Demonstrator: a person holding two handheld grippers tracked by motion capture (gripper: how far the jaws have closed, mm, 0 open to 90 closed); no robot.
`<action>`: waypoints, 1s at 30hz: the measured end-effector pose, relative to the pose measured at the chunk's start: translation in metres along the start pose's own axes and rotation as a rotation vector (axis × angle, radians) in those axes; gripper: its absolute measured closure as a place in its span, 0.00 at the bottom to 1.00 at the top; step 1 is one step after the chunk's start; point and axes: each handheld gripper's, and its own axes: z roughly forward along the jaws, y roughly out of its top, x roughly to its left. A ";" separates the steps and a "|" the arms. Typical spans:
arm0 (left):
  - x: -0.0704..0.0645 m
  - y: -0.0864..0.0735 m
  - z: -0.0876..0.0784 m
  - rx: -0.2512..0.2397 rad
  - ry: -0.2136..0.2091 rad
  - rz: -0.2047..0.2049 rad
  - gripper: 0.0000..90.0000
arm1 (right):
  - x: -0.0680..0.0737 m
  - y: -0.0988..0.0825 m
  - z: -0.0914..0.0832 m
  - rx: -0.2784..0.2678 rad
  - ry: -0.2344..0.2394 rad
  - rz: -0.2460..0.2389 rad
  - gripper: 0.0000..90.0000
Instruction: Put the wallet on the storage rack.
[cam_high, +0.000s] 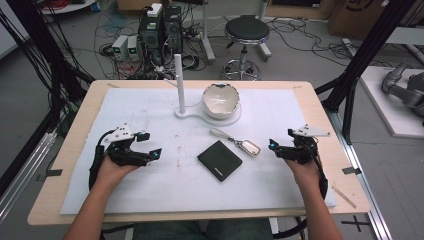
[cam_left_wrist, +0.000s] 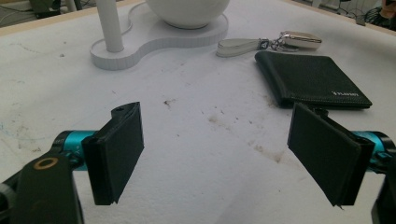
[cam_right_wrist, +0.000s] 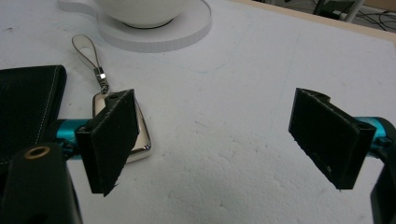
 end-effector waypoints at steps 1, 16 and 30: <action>0.000 0.000 0.000 0.000 0.000 0.000 0.20 | 0.000 0.000 0.000 0.006 0.002 0.002 0.18; -0.003 0.002 0.009 0.009 -0.023 -0.018 0.20 | -0.002 -0.001 0.002 0.012 -0.005 0.012 0.18; -0.017 0.023 0.054 0.072 -0.085 -0.007 0.21 | -0.002 -0.001 -0.001 0.001 0.003 0.008 0.18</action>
